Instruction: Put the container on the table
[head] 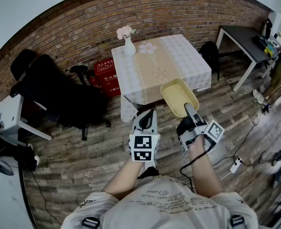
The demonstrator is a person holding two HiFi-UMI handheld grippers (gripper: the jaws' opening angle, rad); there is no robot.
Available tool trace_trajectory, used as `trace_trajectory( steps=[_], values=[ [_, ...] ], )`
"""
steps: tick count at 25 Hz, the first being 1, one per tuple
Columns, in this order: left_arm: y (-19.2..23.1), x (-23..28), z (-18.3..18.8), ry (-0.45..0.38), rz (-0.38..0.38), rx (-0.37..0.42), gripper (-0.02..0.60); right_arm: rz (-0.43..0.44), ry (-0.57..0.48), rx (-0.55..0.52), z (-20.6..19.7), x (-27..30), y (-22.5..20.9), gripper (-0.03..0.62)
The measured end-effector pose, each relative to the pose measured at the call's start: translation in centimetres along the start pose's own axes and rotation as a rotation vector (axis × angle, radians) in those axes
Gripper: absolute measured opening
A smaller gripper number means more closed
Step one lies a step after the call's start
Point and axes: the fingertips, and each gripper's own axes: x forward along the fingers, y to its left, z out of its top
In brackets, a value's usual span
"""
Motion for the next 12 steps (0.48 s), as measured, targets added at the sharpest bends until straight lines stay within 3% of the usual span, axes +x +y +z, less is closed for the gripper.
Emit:
trace_trajectory(
  steps=[12],
  values=[
    [0.4,-0.3,-0.9,0.011,0.006,0.003,0.005,-0.036,-0.003,0.036,-0.2,0.2,-1.6,0.209]
  ],
)
